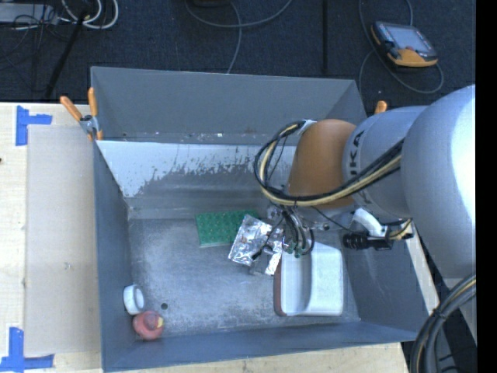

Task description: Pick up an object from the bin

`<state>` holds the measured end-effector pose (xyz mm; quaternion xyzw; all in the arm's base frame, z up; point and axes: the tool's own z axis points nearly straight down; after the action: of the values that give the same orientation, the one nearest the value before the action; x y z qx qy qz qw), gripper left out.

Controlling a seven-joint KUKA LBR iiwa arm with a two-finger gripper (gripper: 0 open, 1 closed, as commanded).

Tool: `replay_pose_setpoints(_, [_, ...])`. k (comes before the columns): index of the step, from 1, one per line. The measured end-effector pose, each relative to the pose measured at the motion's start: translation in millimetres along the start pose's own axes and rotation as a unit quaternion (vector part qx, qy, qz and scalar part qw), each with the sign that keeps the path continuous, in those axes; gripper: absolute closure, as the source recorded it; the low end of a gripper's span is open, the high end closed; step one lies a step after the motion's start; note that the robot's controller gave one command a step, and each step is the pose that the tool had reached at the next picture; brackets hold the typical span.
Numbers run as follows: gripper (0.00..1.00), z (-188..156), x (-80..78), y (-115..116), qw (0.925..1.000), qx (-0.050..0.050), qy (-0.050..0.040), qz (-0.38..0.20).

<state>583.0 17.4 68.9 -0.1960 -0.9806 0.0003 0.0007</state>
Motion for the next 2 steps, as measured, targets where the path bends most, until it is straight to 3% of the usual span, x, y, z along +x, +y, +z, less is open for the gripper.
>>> replay_pose_setpoints(2, [0.00, 0.4, 0.3, 1.0, 1.0000, 0.000, -0.0003, -0.006])
